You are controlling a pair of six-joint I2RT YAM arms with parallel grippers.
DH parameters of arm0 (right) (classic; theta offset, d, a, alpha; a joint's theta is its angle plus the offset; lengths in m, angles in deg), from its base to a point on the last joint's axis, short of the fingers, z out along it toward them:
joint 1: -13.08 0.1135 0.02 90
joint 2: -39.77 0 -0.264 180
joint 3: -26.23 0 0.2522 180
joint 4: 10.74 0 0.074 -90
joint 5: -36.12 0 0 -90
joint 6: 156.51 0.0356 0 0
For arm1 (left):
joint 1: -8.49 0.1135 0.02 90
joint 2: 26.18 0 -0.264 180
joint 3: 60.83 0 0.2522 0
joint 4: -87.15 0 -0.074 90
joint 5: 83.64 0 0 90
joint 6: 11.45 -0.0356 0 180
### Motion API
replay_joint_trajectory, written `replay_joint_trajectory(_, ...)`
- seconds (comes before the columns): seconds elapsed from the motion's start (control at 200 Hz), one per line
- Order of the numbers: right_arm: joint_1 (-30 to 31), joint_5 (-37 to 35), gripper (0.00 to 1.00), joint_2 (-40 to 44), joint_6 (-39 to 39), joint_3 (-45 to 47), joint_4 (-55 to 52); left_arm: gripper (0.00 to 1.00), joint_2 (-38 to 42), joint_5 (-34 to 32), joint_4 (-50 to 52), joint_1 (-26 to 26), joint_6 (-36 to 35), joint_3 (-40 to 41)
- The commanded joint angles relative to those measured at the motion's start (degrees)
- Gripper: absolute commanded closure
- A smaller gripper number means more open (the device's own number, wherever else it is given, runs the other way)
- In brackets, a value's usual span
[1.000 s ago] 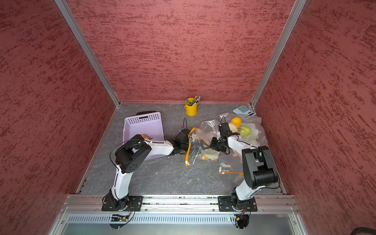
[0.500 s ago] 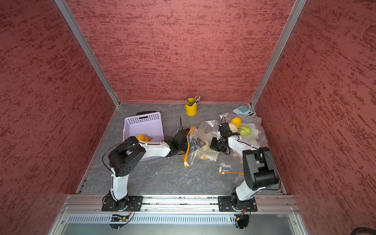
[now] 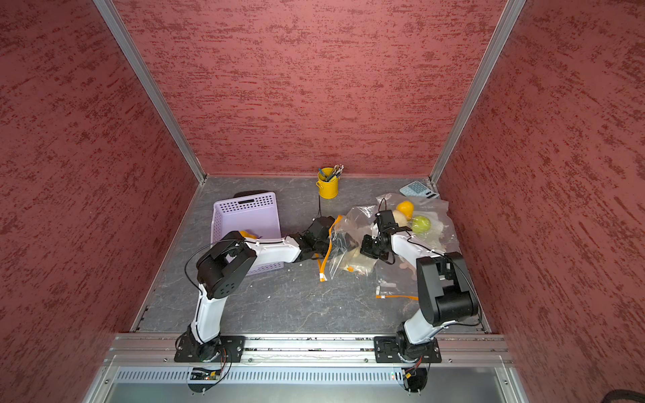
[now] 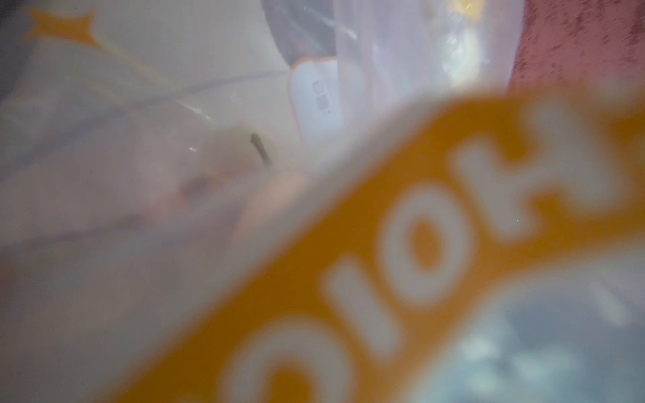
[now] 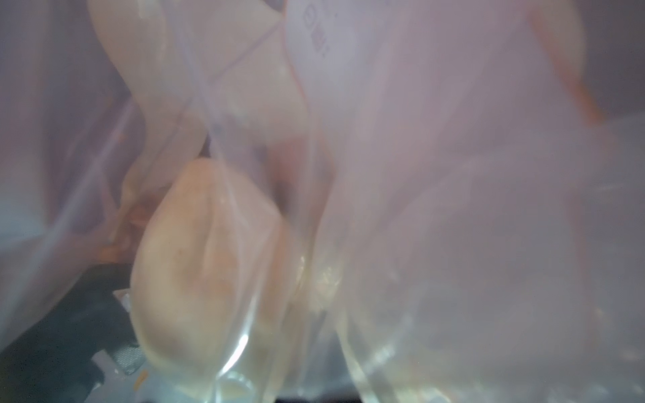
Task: Open the zip-top bag and take out the pear
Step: Pick up the pear from the zipper food storage bag.
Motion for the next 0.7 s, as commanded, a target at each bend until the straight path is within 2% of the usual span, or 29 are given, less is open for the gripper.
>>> replay_joint_trajectory(0.0,0.4,1.8,1.00,-1.3,-0.6,-1.7,1.5,0.16,-2.2,1.2,4.0,-0.4,-1.9,-2.4)
replay_joint_trajectory(0.245,0.5,4.1,1.00,-1.4,-0.5,-1.7,3.3,0.14,-4.7,2.5,6.1,-0.7,-3.2,-5.9)
replay_joint_trajectory(0.351,0.7,3.6,1.00,-1.2,-0.5,-2.0,3.0,0.20,-4.2,2.8,5.9,-0.7,-3.3,-4.8)
replay_joint_trajectory(0.426,0.7,3.6,1.00,-0.9,-0.5,-2.3,2.7,0.29,-3.2,2.7,5.6,-0.4,-3.2,-3.6)
replay_joint_trajectory(0.501,0.7,3.3,1.00,-0.4,-0.5,-2.6,2.3,0.34,-1.6,2.5,5.5,0.1,-3.2,-2.5)
replay_joint_trajectory(0.691,0.7,2.9,1.00,1.8,-0.1,-2.8,1.7,0.42,2.8,1.1,6.6,1.2,-5.2,-1.9)
